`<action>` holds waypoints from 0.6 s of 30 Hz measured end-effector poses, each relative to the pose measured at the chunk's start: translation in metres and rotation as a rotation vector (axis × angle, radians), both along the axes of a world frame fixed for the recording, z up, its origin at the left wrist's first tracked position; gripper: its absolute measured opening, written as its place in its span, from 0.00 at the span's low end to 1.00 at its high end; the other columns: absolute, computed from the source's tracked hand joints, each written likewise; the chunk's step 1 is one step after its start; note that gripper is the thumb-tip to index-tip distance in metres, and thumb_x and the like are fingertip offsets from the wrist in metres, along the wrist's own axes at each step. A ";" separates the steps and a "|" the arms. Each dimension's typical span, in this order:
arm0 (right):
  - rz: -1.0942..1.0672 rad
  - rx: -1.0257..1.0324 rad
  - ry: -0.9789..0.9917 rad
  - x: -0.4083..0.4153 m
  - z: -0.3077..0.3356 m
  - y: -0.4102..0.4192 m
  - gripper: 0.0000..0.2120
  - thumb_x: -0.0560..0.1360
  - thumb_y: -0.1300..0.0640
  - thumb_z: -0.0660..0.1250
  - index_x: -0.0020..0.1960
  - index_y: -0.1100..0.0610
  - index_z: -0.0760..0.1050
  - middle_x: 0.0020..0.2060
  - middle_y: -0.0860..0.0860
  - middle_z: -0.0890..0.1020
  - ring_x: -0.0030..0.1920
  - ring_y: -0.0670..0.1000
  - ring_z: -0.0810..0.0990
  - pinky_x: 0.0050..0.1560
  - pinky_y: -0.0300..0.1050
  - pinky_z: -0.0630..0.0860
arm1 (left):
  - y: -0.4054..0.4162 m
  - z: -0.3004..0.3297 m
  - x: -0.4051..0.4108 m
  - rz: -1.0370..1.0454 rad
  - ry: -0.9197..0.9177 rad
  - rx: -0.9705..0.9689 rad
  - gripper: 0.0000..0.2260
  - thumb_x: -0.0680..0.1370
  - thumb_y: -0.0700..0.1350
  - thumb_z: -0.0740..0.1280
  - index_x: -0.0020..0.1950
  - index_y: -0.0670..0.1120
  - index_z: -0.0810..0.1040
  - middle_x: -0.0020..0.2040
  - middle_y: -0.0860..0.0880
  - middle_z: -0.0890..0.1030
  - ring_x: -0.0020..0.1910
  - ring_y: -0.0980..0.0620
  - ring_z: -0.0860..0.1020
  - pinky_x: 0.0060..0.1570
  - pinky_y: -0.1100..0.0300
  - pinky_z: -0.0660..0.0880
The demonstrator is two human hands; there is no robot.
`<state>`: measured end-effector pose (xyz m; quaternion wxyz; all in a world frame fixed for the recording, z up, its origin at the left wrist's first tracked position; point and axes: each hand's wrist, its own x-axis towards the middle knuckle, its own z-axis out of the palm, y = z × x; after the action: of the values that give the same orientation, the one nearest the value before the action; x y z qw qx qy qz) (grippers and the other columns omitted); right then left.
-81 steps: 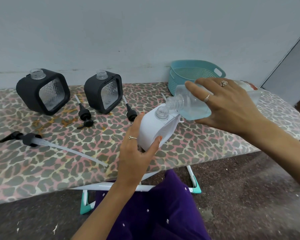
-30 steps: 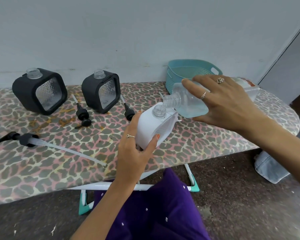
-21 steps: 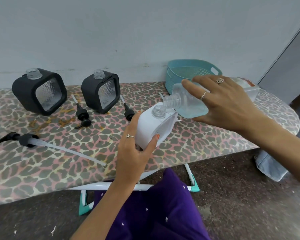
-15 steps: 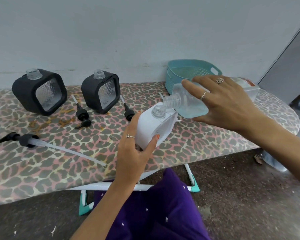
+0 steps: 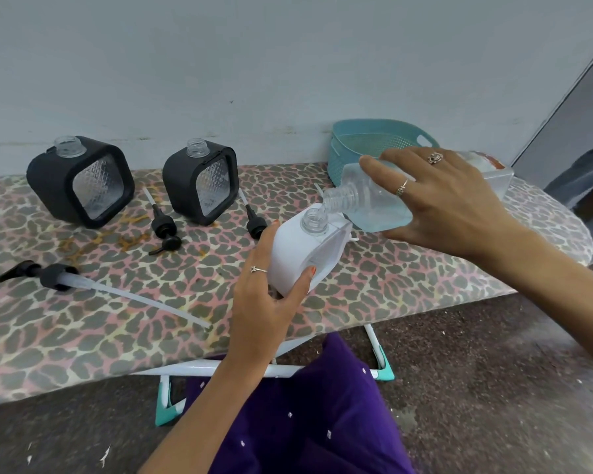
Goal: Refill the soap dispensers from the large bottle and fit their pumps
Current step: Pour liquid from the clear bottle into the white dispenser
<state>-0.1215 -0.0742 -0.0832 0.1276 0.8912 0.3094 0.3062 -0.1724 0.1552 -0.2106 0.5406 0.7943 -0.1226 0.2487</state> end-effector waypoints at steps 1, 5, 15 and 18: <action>0.001 0.002 -0.002 0.000 0.000 0.000 0.42 0.60 0.45 0.80 0.67 0.56 0.66 0.55 0.61 0.79 0.51 0.64 0.80 0.46 0.55 0.76 | 0.000 0.000 0.000 0.001 0.000 0.002 0.31 0.76 0.56 0.68 0.76 0.49 0.63 0.67 0.52 0.72 0.65 0.51 0.75 0.56 0.52 0.80; -0.005 -0.002 -0.001 0.000 0.001 0.001 0.44 0.59 0.45 0.81 0.67 0.56 0.66 0.55 0.61 0.79 0.51 0.64 0.80 0.46 0.55 0.76 | 0.000 -0.001 0.001 0.003 0.012 -0.002 0.31 0.76 0.56 0.68 0.76 0.48 0.63 0.67 0.52 0.73 0.65 0.51 0.75 0.56 0.51 0.80; -0.006 0.004 -0.003 0.002 0.000 -0.001 0.43 0.60 0.45 0.81 0.68 0.56 0.66 0.56 0.61 0.79 0.52 0.63 0.80 0.47 0.55 0.76 | 0.000 0.001 0.000 0.002 0.024 -0.004 0.31 0.77 0.55 0.69 0.76 0.48 0.63 0.69 0.50 0.73 0.67 0.51 0.74 0.59 0.49 0.78; -0.008 -0.002 0.000 0.002 0.000 -0.001 0.43 0.60 0.46 0.81 0.68 0.56 0.65 0.56 0.62 0.79 0.52 0.64 0.80 0.46 0.56 0.76 | 0.000 0.000 0.000 0.000 0.021 -0.002 0.31 0.77 0.55 0.68 0.76 0.49 0.62 0.68 0.51 0.73 0.66 0.51 0.75 0.57 0.51 0.79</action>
<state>-0.1197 -0.0753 -0.0829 0.1299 0.8923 0.3063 0.3053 -0.1723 0.1555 -0.2105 0.5427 0.7964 -0.1163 0.2404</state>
